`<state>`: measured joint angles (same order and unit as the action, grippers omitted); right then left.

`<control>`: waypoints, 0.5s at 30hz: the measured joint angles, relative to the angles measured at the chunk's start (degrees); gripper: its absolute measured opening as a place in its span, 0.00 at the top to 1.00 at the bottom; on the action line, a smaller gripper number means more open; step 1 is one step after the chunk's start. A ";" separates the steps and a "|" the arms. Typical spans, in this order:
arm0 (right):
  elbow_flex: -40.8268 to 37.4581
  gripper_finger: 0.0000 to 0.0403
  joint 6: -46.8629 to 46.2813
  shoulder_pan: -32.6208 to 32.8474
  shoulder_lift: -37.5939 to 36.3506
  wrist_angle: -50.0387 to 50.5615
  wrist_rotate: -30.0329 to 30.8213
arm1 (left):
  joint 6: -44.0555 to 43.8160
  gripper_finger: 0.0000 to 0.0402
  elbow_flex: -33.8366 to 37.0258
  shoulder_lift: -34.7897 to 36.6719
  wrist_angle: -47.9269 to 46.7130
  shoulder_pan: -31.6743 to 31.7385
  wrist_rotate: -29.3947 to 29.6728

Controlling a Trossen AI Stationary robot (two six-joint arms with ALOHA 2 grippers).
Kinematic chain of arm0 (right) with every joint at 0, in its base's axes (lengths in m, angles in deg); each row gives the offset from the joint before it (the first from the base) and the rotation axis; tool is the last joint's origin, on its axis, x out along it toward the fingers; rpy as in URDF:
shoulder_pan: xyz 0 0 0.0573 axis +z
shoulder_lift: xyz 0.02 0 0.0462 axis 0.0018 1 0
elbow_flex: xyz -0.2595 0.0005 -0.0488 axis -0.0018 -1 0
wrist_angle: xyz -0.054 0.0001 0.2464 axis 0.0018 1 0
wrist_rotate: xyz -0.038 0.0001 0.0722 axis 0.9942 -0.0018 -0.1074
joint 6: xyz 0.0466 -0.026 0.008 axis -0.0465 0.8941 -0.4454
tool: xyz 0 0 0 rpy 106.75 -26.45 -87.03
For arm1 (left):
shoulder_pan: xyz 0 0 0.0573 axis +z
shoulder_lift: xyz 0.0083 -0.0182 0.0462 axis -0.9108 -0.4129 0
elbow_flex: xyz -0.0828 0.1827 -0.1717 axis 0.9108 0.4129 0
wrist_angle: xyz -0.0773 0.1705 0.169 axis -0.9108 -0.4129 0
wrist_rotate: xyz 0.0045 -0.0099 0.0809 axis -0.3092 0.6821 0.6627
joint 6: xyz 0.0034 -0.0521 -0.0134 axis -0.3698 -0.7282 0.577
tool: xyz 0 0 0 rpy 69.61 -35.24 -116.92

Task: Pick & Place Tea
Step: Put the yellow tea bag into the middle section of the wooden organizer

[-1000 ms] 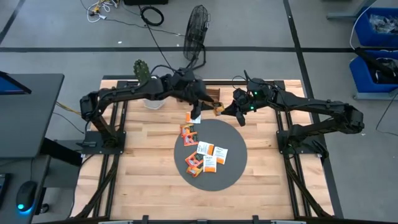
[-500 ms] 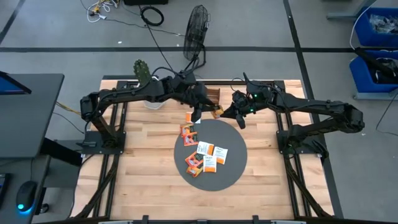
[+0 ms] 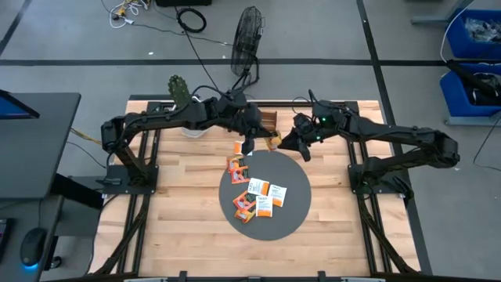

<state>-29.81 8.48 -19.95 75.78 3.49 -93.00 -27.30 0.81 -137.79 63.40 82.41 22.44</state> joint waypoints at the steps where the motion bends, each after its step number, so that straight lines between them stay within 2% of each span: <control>1: 0.00 0.74 -0.69 0.00 -0.53 0.12 -0.57 | 0.64 0.99 0.03 0.00 -0.14 0.31 0.71; 5: 0.00 0.57 -2.38 0.04 -3.11 2.90 -1.42 | 4.71 0.99 0.07 0.00 -1.76 1.66 3.85; 8: 0.00 0.48 -2.60 0.04 -4.81 4.82 -1.30 | 8.03 1.00 0.09 -0.02 -3.09 2.63 5.36; 11: 0.00 0.44 -3.17 0.04 -5.61 5.65 -0.41 | 12.86 1.00 0.08 -0.16 -3.91 4.15 5.40; 15: 0.00 0.44 -3.30 0.04 -5.78 5.66 0.25 | 18.25 1.00 0.15 -1.64 -7.42 7.55 6.42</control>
<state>-29.81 5.18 -19.91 70.00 9.16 -92.75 -9.05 0.96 -139.43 55.98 89.96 28.85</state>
